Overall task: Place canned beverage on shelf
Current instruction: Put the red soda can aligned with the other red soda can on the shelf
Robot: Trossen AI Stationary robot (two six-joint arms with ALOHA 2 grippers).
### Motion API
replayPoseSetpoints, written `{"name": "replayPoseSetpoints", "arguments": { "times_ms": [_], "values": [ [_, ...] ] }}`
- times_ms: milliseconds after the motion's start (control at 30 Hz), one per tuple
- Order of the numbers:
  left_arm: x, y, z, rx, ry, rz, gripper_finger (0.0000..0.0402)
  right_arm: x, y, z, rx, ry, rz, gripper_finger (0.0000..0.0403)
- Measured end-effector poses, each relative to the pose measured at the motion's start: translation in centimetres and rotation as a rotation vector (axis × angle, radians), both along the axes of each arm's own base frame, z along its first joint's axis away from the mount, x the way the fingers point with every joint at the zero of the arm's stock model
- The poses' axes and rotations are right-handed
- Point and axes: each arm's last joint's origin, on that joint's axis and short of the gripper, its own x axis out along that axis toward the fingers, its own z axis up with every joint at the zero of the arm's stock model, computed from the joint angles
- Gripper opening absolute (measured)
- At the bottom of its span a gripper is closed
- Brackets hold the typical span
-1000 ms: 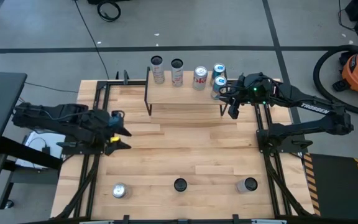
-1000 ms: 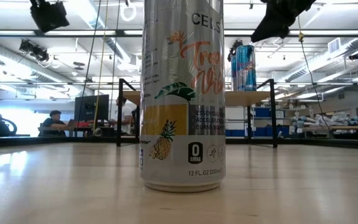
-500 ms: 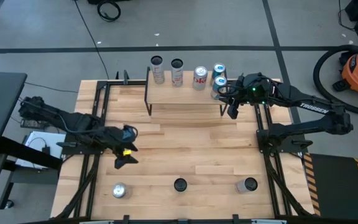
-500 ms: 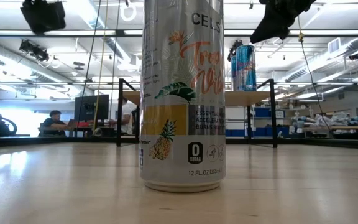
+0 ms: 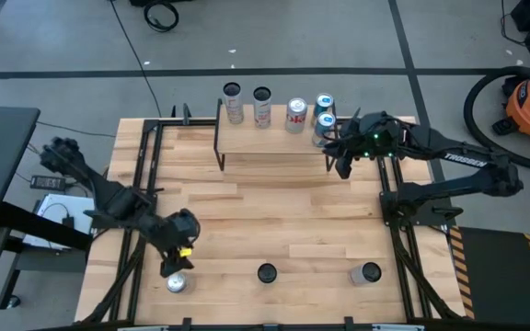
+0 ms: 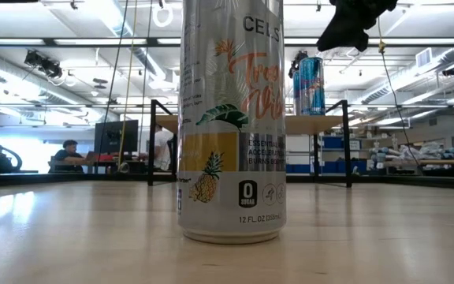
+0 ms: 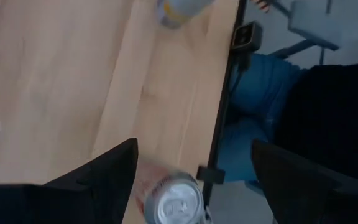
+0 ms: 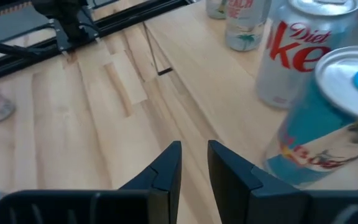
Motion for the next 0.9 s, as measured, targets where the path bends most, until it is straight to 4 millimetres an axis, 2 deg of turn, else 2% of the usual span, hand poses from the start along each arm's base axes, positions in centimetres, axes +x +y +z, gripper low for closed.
{"name": "replayPoseSetpoints", "arguments": {
  "times_ms": [267, 500, 733, 900],
  "values": [
    [-0.8, -2.4, -1.1, -0.054, 0.128, 0.057, 0.0313, 0.3, 1.2, 0.0, 0.063, -0.02, 0.025, 0.0087],
    [-2.5, -4.1, -1.2, -0.122, 0.201, 0.105, 0.0313, 0.6, 2.5, 0.0, 0.094, -0.034, 0.039, 0.0087],
    [-4.0, -5.0, -1.9, -0.064, 0.257, 0.191, 0.0313, 1.5, 3.4, -2.0, 0.101, -0.07, 0.074, 0.0087],
    [-3.8, -5.5, -2.9, -0.006, 0.286, 0.211, 0.0313, 1.8, 3.7, -3.0, 0.111, -0.087, 0.084, 0.0087]
  ]
}}
